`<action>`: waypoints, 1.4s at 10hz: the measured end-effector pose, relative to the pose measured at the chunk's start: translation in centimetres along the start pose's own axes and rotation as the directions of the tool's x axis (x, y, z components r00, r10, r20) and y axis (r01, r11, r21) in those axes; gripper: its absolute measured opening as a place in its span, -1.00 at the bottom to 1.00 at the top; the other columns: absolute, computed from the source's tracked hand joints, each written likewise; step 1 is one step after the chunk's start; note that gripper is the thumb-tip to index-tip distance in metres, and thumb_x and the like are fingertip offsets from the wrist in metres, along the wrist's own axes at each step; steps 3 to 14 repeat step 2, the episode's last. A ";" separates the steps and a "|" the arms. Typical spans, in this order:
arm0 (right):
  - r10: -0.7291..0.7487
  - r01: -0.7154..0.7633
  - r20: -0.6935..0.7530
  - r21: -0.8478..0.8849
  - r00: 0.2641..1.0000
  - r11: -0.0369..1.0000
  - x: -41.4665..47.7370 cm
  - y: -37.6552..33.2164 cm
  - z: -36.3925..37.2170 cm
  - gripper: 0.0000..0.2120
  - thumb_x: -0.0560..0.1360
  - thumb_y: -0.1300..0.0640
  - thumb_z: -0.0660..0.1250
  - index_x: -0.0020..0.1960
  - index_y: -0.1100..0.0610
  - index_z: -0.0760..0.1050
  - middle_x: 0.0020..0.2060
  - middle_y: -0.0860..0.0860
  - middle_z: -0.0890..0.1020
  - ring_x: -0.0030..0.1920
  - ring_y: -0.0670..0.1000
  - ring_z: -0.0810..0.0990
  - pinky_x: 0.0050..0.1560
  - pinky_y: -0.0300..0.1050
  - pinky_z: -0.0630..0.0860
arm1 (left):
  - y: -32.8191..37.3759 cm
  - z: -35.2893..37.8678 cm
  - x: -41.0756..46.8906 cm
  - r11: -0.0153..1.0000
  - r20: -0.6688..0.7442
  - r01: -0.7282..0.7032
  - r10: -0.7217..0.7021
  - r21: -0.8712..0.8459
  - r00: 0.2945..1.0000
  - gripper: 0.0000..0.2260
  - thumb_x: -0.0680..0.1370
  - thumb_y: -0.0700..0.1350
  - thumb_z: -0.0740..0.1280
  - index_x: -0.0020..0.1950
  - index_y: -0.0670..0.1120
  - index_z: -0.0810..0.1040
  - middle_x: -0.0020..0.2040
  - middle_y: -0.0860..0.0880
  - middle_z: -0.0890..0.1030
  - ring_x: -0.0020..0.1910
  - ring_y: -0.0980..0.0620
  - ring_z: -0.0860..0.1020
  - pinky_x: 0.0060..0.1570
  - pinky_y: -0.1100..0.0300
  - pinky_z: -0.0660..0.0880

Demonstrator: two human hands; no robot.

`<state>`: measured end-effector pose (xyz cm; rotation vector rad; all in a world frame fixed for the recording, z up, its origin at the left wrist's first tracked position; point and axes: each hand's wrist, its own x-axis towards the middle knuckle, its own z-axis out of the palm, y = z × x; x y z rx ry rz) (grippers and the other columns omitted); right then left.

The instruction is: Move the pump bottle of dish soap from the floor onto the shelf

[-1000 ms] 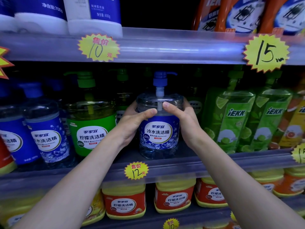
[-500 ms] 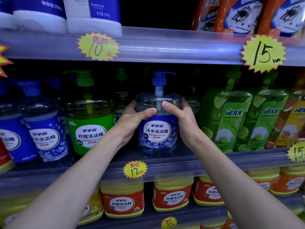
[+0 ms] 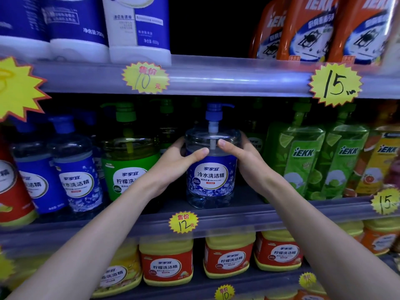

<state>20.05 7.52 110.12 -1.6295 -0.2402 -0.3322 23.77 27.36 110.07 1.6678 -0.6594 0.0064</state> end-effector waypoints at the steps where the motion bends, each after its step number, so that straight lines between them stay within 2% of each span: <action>1: -0.022 0.008 -0.045 -0.279 0.999 0.960 -1.7 -2.1 0.3 0.05 0.38 -0.32 0.49 0.66 -0.01 0.03 0.40 -0.15 0.48 0.25 -0.34 0.53 0.22 -0.42 0.41 | 2.0 -1.7 -2.3 0.992 0.082 -0.049 0.040 0.117 0.996 -0.37 0.48 0.19 0.29 0.50 0.08 0.20 0.42 0.13 0.38 0.09 0.58 0.45 0.03 0.54 0.39; 2: -0.059 0.030 -0.037 -0.540 0.998 0.841 -4.9 -4.5 0.9 0.15 0.35 -0.56 0.24 0.68 0.00 -0.14 0.65 -0.09 0.14 0.58 -0.15 0.13 0.53 -0.13 0.09 | 4.4 -4.5 -5.9 0.977 0.113 -0.004 -0.021 0.212 0.993 -0.05 0.36 0.51 0.17 0.60 0.00 0.05 0.54 0.12 0.13 0.36 0.45 0.26 0.35 0.34 0.28; 14: -0.059 0.030 -0.037 -0.540 0.998 0.841 -4.9 -4.5 0.9 0.15 0.35 -0.56 0.24 0.68 0.00 -0.14 0.65 -0.09 0.14 0.58 -0.15 0.13 0.53 -0.13 0.09 | 4.4 -4.5 -5.9 0.977 0.113 -0.004 -0.021 0.212 0.993 -0.05 0.36 0.51 0.17 0.60 0.00 0.05 0.54 0.12 0.13 0.36 0.45 0.26 0.35 0.34 0.28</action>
